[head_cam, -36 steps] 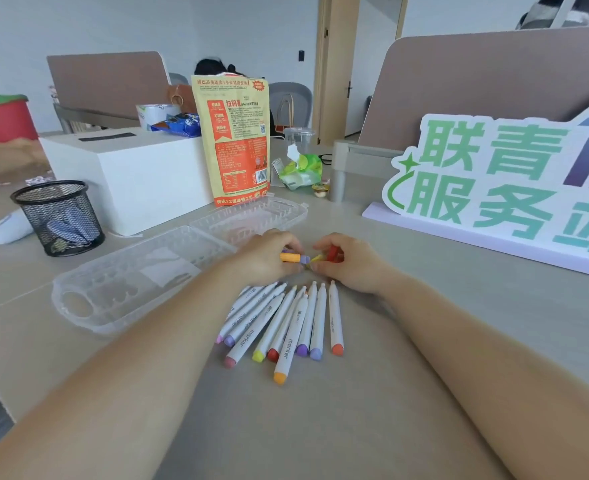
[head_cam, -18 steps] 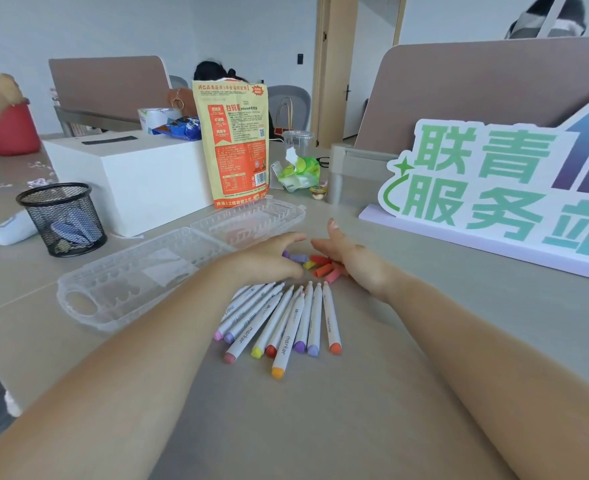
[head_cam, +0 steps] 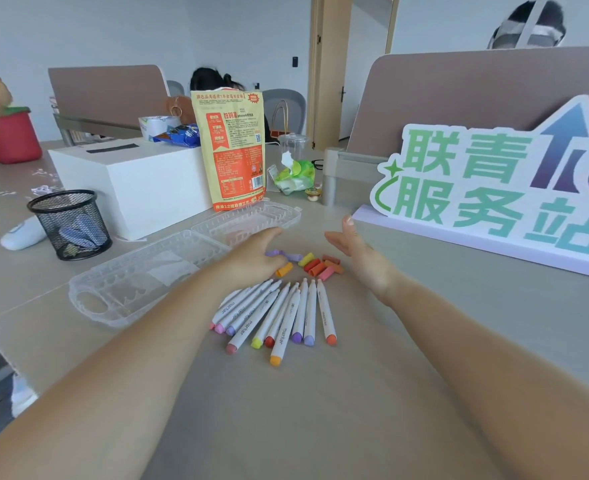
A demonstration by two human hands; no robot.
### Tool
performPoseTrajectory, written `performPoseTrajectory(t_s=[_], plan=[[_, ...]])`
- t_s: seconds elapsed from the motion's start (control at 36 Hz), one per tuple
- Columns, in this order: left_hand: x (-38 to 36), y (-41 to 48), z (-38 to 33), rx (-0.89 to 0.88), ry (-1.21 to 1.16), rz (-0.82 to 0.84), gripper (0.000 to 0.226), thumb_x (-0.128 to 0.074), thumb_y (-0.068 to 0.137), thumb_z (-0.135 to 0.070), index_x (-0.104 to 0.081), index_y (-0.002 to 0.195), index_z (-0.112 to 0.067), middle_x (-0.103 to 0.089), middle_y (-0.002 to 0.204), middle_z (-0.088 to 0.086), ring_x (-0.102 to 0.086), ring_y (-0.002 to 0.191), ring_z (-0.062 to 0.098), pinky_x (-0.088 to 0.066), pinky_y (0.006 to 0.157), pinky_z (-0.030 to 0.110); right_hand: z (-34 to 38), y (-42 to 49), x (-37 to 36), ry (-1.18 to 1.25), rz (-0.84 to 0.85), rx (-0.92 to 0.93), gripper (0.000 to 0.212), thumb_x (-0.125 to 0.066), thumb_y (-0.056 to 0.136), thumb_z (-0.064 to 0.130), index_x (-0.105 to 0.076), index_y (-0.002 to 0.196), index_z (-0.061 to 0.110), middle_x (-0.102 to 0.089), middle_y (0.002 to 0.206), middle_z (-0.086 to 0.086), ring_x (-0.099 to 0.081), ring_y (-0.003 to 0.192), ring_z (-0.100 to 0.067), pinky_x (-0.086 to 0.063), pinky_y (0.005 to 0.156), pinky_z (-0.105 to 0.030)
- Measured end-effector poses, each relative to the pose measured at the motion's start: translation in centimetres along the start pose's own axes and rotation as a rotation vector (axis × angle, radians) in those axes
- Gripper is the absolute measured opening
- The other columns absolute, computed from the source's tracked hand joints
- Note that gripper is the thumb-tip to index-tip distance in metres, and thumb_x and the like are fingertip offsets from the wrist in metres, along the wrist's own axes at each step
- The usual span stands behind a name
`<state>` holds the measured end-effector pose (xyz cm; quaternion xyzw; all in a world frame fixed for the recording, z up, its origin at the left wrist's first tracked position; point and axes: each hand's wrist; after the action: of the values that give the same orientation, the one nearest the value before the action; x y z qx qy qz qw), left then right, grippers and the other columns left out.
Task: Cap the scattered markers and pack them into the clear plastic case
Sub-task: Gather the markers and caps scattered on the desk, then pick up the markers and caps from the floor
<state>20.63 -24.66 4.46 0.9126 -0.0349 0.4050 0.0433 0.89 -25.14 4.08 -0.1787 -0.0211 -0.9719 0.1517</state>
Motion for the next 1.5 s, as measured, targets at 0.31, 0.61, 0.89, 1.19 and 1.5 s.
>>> performPoseTrajectory(t_s=[0.31,0.61,0.89,1.19,1.5], plan=[[-6.1,-6.1,-6.2,-0.204,-0.171,-0.130,0.034,-0.057,0.091,-0.018,-0.053,0.124,-0.024,-0.056,0.121,-0.011,-0.058,0.097,0.013,-0.050,0.068,0.020,-2.4,-10.2,4.7,-0.289,-0.365,0.027,0.027,-0.056,0.093,0.030,-0.059,0.117,0.018,-0.057,0.116,0.008,-0.050,0.114,-0.008,-0.034,0.088,-0.018],[-14.7,-16.0,-16.8,-0.555,-0.329,0.062,0.026,-0.060,0.087,-0.004,-0.056,0.103,-0.025,-0.063,0.105,-0.004,-0.060,0.096,0.010,-0.042,0.091,0.023,-3.8,-33.1,9.1,-0.332,-0.758,-0.064,0.019,-0.057,0.093,0.025,-0.061,0.110,0.019,-0.060,0.104,0.010,-0.056,0.102,-0.008,-0.041,0.085,-0.020],[-20.7,-33.6,-24.1,-0.786,-0.437,0.375,0.023,-0.059,0.089,-0.006,-0.059,0.108,-0.018,-0.063,0.107,-0.005,-0.058,0.097,0.009,-0.039,0.086,0.010,-3.5,-59.0,3.6,-0.379,-1.204,-0.254,0.016,-0.058,0.092,0.025,-0.061,0.107,0.021,-0.058,0.092,0.021,-0.055,0.080,0.003,-0.041,0.068,-0.014],[-23.5,-51.6,-28.3,-0.945,-0.568,0.742,0.022,-0.056,0.091,-0.010,-0.059,0.111,-0.019,-0.063,0.111,-0.006,-0.055,0.089,-0.007,-0.038,0.074,0.001,-0.2,-81.2,-7.7,-0.390,-1.633,-0.559,0.018,-0.056,0.094,0.028,-0.061,0.109,0.020,-0.058,0.094,0.014,-0.053,0.088,-0.004,-0.039,0.063,-0.016],[-29.0,-69.2,-31.7,-1.092,-0.520,1.049,0.020,-0.056,0.091,-0.013,-0.059,0.110,-0.021,-0.063,0.109,-0.007,-0.056,0.100,0.008,-0.035,0.074,0.005,-0.9,-99.5,-18.0,-0.321,-1.905,-0.825,0.018,-0.057,0.093,0.025,-0.062,0.109,0.018,-0.061,0.098,0.006,-0.057,0.093,-0.012,-0.041,0.074,-0.024]])
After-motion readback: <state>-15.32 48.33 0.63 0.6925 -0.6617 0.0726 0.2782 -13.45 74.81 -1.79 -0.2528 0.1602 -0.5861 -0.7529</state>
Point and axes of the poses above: each hand's wrist, its own y-axis towards the middle knuckle, its own x-axis out of the back of the hand, z = x × y
